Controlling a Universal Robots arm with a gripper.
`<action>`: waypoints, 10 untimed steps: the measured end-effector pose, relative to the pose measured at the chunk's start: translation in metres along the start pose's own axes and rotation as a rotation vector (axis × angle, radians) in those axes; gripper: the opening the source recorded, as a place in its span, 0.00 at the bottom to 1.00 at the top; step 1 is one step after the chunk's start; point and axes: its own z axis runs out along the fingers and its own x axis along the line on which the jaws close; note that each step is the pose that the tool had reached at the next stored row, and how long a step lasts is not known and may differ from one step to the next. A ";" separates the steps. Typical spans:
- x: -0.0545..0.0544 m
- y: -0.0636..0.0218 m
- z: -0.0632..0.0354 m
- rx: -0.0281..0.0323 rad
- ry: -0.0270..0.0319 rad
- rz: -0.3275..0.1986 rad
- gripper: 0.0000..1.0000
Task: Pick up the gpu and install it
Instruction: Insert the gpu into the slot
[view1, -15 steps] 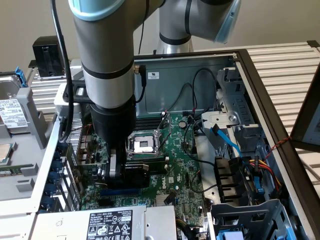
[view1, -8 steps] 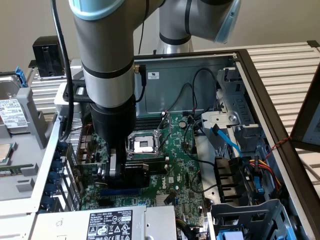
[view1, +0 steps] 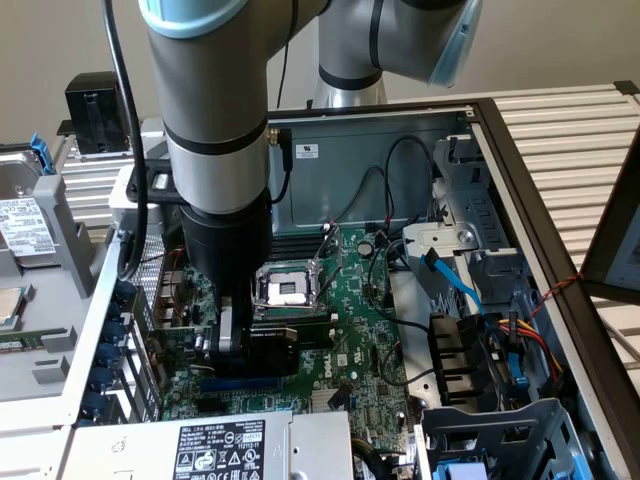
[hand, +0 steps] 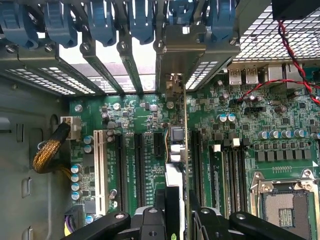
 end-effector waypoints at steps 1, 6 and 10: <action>0.000 0.0001 0.0000 0.0001 0.0008 0.000 0.27; -0.001 0.0001 0.0002 0.0005 0.0055 0.000 0.27; -0.002 0.0002 0.0003 0.0006 0.0072 -0.001 0.27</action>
